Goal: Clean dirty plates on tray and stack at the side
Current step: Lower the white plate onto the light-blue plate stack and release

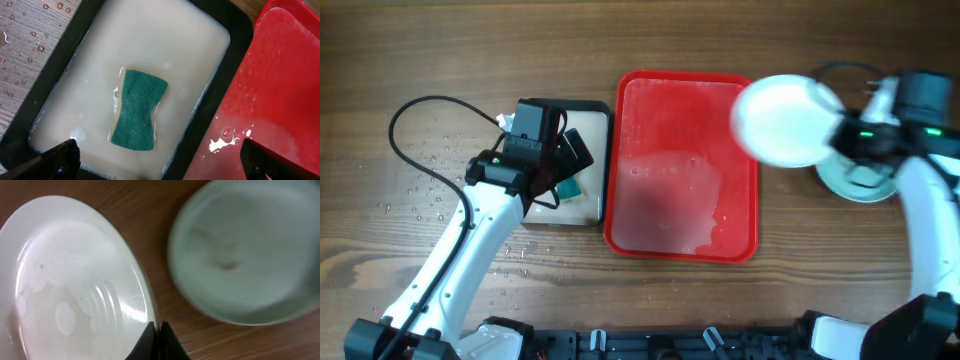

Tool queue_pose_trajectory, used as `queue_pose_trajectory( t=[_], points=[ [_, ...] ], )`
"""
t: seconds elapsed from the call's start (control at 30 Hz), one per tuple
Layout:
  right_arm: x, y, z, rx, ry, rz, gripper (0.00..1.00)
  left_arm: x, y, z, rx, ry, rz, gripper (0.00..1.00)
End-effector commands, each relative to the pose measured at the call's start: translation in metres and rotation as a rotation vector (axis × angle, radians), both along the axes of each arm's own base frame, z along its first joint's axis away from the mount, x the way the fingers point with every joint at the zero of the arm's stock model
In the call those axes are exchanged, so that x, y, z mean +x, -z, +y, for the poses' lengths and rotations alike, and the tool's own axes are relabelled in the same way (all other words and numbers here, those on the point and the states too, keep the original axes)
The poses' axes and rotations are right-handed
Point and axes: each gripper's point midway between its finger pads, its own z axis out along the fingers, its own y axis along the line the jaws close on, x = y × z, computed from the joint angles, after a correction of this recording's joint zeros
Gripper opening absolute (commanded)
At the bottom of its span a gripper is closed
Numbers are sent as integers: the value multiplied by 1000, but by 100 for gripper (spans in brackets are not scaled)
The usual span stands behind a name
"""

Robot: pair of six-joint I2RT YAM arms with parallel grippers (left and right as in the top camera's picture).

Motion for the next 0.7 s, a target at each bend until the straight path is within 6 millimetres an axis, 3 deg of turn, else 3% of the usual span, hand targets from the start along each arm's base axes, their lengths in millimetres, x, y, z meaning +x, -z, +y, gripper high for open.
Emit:
queue_pose_trajectory(
  t=[0.0, 0.03, 0.1, 0.13, 0.17, 0.23, 0.27, 0.33, 0.4, 0.47, 0.5, 0.53, 0.57, 0.6, 0.67],
  points=[
    [-26, 16, -86, -34, 306, 66, 4, 5, -9, 2, 4, -4, -26, 100],
    [-38, 27, -111, -42, 404, 106, 4, 5, -9, 2, 4, -4, -26, 100],
    [-49, 47, -129, -14, 464, 157, 5, 5, -9, 2, 4, -4, -26, 100],
    [-53, 56, -132, -17, 472, 189, 20, 5, -9, 2, 4, -4, -26, 100],
    [-55, 61, -134, -23, 476, 211, 52, 5, -9, 2, 4, -4, -26, 100],
    [-56, 60, -127, 17, 485, 216, 60, 5, -9, 2, 4, -4, -26, 100],
    [-46, 51, -111, 97, 438, 166, 60, 5, -9, 2, 4, -4, -26, 100],
    [-22, 14, -63, 257, 241, 9, 60, 5, -9, 2, 4, -4, -26, 100],
    [-15, -34, 0, 345, 10, -120, 57, 5, -9, 2, 4, -4, -26, 100],
    [-27, -85, 81, 293, -256, -231, 55, 5, -9, 2, 4, -4, -26, 100],
    [-34, -103, 112, 279, -359, -279, 56, 5, -9, 2, 4, -4, -26, 100],
    [-49, -129, 156, 254, -519, -364, 56, 5, -9, 2, 4, -4, -26, 100],
    [-71, -151, 195, 203, -659, -447, 75, 5, -9, 2, 4, -4, -26, 100],
    [-82, -158, 208, 161, -707, -477, 100, 5, -9, 2, 4, -4, -26, 100],
    [-108, -170, 231, 126, -807, -529, 100, 5, -9, 2, 4, -4, -26, 100]
  ],
)
